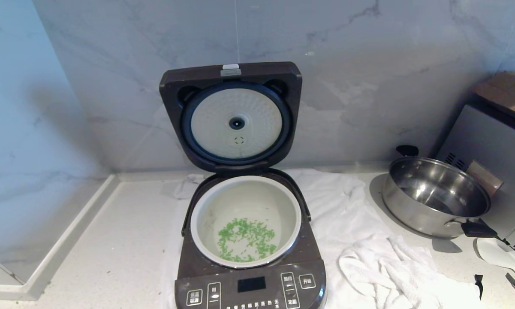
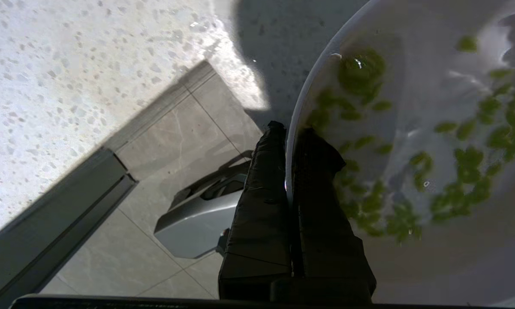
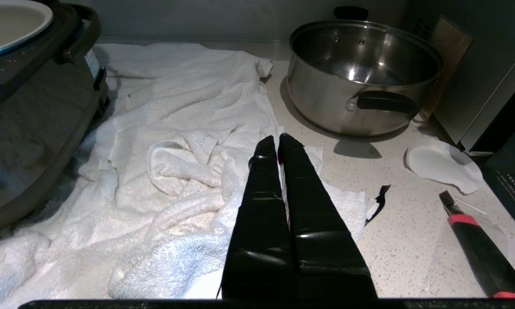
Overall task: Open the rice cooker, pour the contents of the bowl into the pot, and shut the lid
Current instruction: Pour the water from the bowl into the rice cooker
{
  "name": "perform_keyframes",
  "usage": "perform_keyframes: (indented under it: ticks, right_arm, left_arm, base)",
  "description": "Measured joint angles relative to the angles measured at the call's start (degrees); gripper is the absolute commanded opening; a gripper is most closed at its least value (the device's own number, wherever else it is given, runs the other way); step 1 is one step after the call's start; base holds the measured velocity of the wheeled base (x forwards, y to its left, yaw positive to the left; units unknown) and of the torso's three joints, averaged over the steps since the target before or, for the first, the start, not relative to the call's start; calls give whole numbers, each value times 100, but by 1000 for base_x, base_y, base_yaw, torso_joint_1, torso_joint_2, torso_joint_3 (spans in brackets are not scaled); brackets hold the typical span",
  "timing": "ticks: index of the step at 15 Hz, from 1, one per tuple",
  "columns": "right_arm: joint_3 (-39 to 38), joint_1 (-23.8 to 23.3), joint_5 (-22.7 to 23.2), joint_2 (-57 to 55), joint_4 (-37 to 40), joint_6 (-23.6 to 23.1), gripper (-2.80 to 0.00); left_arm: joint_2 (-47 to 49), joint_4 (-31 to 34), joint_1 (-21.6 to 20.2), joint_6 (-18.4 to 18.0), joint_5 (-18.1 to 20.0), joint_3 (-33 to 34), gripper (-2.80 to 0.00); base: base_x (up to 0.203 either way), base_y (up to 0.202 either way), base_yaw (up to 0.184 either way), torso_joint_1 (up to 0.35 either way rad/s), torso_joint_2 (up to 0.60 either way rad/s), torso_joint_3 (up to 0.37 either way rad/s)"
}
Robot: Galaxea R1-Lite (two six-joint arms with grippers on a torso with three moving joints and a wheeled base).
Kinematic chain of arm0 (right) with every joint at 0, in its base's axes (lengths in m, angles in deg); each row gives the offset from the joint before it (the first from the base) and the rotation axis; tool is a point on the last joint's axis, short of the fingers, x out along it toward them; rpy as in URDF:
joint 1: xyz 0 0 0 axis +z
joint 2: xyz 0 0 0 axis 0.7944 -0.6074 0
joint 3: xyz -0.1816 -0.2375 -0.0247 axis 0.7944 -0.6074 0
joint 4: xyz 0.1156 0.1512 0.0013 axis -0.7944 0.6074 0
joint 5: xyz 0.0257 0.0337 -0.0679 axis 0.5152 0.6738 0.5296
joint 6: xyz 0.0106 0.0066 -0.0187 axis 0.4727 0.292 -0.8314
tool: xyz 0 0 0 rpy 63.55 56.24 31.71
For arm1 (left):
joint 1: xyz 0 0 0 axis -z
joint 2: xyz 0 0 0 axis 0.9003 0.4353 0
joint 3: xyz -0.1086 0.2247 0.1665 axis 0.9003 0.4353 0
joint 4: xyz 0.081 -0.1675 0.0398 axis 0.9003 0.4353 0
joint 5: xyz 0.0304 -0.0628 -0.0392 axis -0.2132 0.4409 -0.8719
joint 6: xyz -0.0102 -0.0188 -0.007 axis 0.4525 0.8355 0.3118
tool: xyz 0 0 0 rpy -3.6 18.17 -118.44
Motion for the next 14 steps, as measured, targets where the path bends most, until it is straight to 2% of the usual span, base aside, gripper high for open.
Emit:
perform_keyframes:
  ticks: [6, 14]
  right_arm:
    - [0, 0, 0, 0, 0, 0, -280]
    - [0, 0, 0, 0, 0, 1, -280]
  left_arm:
    - [-49, -2, 564, 392, 8, 206, -280]
    - [-209, 22, 1120, 611, 184, 321, -280]
  base:
    - [0, 0, 0, 0, 0, 0]
    - [0, 0, 0, 0, 0, 0]
